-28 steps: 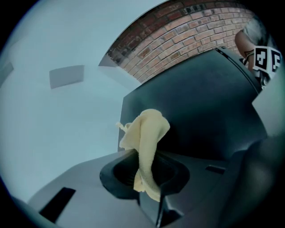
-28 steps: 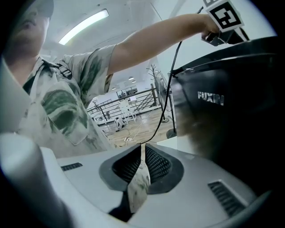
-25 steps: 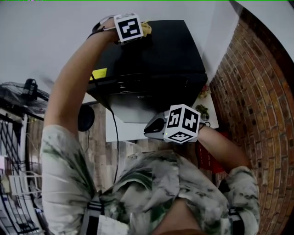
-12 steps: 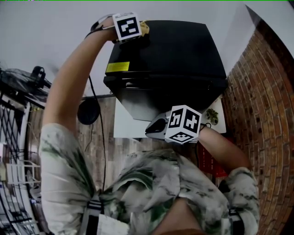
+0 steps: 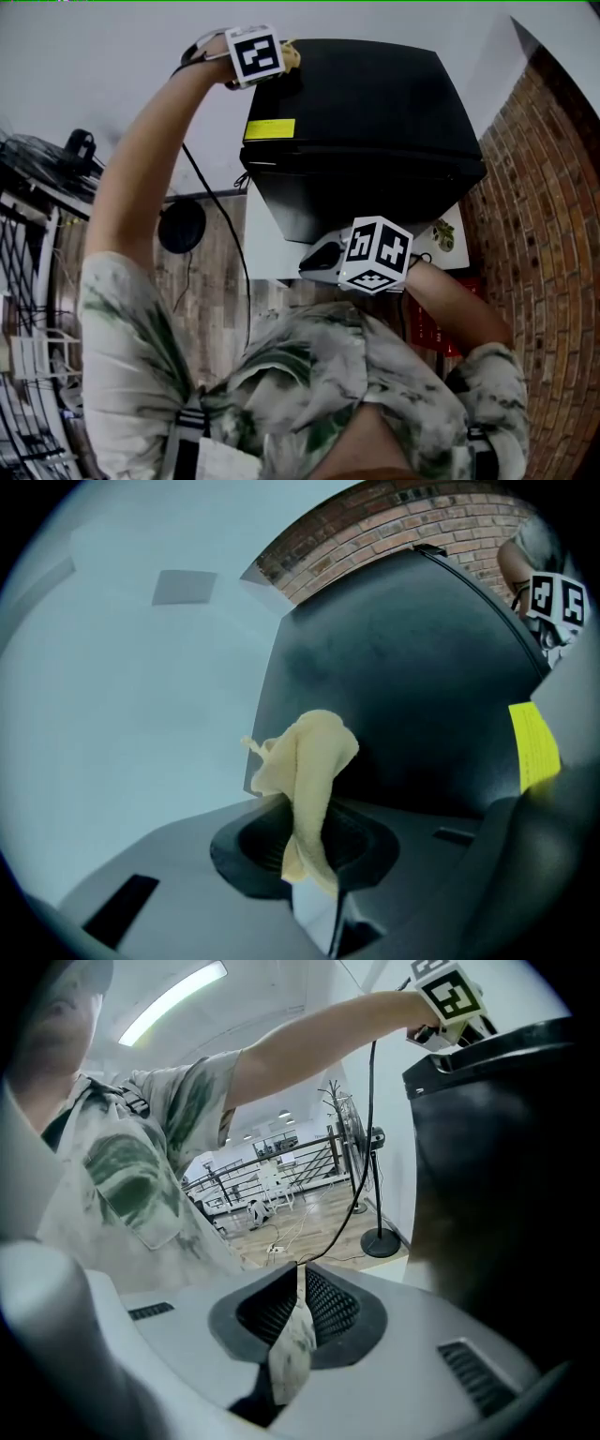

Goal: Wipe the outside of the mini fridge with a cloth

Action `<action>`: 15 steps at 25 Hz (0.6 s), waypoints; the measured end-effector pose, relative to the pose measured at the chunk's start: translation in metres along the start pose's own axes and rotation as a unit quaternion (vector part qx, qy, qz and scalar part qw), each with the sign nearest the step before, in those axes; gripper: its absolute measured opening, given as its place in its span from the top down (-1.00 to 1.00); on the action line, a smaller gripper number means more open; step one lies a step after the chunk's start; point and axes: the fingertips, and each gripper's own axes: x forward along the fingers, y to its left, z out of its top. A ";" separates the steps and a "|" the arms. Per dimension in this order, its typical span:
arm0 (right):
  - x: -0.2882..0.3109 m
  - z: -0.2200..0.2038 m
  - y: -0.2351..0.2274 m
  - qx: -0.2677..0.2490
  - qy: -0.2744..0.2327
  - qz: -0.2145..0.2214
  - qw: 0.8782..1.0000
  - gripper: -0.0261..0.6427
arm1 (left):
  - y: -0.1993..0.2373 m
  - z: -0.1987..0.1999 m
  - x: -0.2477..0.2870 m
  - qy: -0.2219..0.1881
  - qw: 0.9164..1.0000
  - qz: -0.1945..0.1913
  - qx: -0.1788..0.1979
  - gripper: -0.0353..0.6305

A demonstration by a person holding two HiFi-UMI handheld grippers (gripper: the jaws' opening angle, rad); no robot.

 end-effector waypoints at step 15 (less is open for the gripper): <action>0.083 0.023 0.003 0.069 -0.037 -0.082 0.994 0.79 | -0.006 -0.086 -0.033 -0.094 0.991 -0.013 -0.099 0.67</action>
